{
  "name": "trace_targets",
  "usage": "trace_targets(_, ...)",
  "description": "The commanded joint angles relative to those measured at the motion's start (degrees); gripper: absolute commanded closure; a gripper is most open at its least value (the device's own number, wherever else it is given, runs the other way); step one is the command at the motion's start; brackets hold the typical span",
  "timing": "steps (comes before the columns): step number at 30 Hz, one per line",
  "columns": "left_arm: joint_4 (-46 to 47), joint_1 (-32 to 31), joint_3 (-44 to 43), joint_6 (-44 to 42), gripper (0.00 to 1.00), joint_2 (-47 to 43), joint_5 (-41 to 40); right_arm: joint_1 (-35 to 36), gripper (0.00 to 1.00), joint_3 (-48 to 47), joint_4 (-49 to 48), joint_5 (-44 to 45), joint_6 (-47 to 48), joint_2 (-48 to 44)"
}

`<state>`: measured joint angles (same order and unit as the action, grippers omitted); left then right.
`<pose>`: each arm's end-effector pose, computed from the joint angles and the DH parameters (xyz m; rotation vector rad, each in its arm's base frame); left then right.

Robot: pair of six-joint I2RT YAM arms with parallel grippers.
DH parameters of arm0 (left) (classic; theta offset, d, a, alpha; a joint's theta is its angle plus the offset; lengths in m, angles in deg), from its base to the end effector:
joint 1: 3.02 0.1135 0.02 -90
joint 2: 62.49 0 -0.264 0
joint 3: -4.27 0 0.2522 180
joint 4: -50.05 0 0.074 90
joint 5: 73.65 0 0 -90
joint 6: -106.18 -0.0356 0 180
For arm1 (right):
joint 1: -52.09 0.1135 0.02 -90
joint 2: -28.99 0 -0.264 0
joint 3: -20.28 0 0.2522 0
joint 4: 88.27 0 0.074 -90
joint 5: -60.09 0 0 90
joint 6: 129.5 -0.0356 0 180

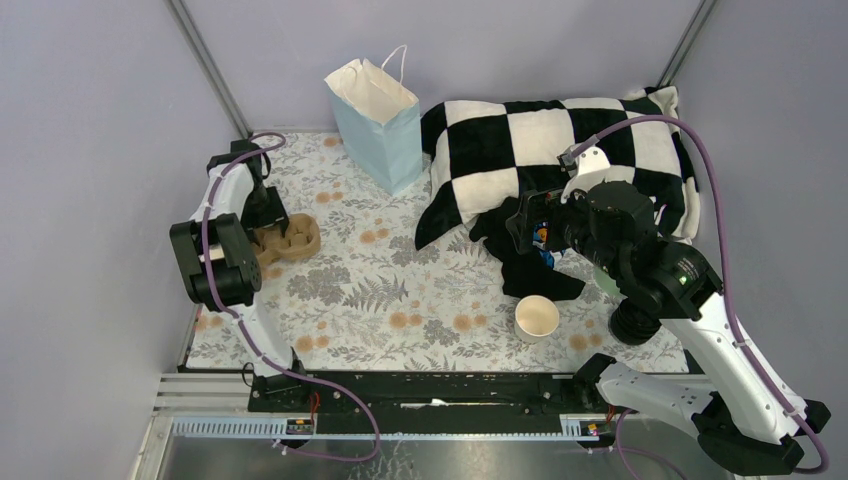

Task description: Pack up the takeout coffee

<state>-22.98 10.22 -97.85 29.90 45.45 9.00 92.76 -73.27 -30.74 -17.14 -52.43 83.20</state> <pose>0.3624 0.0899 0.2318 -0.7035 2.8555 0.1877 0.1295 0.1009 0.4536 -0.3055 1.8782 0.4297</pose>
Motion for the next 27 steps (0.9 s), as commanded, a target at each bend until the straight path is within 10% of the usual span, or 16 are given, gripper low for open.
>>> trace_targets(1, 1.7, 0.4, -0.9, -0.6, 0.39, 0.4, 0.1, 0.3, 0.00, -0.8, -2.0, 0.5, -0.3, -0.3)
trace_targets(27, -1.8, 0.1, -5.0, 1.0, 1.00, -2.4, -2.7, 0.3, 0.00, -0.8, -2.5, -0.2, -0.1, 0.3)
